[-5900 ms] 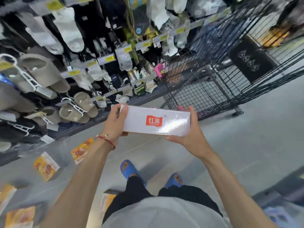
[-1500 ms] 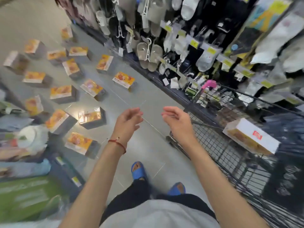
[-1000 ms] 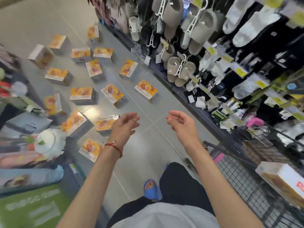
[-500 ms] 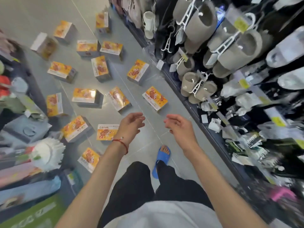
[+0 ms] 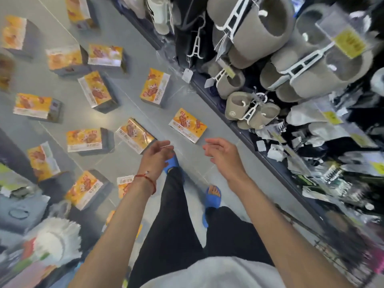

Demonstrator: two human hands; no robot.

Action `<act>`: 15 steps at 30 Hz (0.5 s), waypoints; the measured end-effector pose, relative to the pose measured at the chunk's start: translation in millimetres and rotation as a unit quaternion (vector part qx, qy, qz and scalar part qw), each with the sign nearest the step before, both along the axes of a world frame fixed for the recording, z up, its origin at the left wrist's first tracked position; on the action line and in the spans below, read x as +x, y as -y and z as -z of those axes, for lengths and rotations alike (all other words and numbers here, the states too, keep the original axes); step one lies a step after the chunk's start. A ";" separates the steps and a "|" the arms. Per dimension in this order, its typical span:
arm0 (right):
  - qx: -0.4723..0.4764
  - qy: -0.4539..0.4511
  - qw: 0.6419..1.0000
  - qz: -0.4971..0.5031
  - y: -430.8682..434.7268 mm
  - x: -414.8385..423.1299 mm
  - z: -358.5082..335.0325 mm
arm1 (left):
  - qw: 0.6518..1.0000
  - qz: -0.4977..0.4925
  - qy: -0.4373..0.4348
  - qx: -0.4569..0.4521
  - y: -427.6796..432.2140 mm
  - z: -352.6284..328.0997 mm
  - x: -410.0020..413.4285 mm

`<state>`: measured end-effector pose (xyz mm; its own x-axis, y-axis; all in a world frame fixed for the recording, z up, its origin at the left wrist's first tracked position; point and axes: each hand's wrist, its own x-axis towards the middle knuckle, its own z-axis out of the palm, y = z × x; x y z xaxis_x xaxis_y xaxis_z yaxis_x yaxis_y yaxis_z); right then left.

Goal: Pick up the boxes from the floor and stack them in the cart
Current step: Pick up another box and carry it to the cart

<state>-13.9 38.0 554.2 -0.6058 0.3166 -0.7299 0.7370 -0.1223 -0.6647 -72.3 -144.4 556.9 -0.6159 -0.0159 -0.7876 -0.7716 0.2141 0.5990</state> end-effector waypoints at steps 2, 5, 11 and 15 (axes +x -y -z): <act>-0.007 0.020 0.999 0.028 7.5 -21.2 16.8 | 1.000 0.003 0.024 -0.008 3.4 19.1 -28.0; -0.002 0.046 0.997 0.062 16.0 -46.8 53.8 | 0.998 0.013 0.049 -0.022 3.4 58.4 -66.6; 0.039 0.071 0.993 0.090 24.6 -90.2 156.2 | 0.995 0.030 0.084 -0.055 -3.9 158.1 -102.6; 0.039 0.112 0.989 0.090 21.4 -107.0 234.4 | 0.990 0.069 0.097 -0.078 -5.9 237.3 -101.4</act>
